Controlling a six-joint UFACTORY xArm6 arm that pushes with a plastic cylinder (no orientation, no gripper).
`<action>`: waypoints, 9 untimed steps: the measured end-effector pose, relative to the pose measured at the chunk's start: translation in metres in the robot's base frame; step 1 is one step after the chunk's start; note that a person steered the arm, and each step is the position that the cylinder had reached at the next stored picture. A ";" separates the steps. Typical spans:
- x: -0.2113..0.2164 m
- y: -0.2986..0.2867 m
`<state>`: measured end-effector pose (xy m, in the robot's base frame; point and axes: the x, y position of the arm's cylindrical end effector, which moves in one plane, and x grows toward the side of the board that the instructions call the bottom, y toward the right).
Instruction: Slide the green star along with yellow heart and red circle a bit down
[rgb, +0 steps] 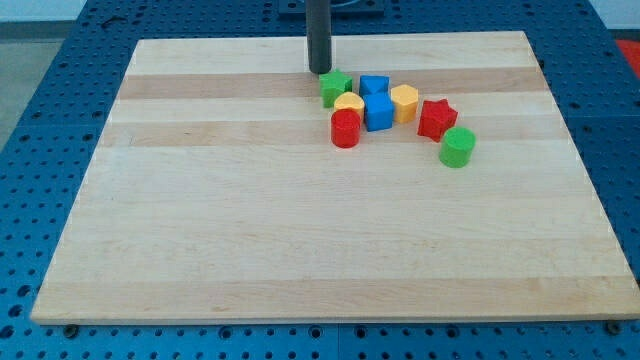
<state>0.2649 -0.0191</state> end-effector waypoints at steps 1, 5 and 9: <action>0.010 0.000; 0.040 0.000; 0.049 0.007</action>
<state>0.3136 -0.0122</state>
